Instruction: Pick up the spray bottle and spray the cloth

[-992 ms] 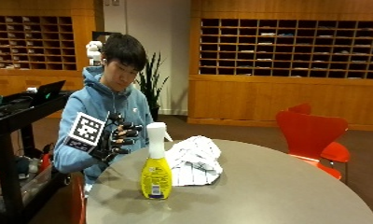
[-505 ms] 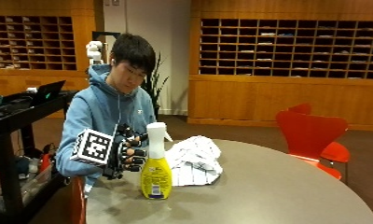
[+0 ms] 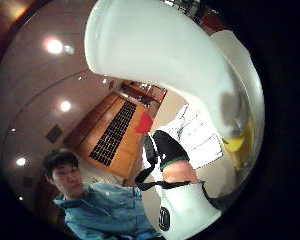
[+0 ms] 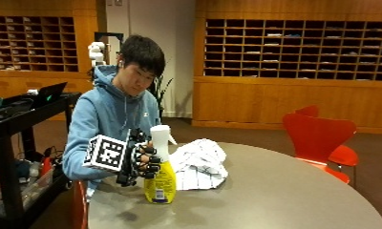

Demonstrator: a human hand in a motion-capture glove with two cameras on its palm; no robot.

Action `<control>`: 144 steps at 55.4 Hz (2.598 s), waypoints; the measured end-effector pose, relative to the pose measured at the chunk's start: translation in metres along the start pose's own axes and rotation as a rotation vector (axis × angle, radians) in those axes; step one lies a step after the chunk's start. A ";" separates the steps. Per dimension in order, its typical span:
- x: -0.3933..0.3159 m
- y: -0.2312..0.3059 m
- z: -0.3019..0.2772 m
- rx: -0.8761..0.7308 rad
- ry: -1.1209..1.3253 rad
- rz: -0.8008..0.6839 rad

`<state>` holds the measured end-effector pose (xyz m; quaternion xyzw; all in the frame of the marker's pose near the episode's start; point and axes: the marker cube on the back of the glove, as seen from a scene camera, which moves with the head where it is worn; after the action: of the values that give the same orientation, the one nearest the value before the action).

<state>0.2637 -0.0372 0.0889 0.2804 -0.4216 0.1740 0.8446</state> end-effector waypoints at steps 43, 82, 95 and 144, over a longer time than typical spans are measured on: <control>-0.001 -0.008 0.014 -0.004 -0.006 0.009; 0.000 -0.023 0.023 0.026 -0.182 0.111; 0.000 -0.023 0.023 0.024 -0.199 0.114; -0.011 -0.018 0.027 0.072 -0.165 0.124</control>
<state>0.2497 -0.0690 0.0872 0.2973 -0.4996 0.2170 0.7842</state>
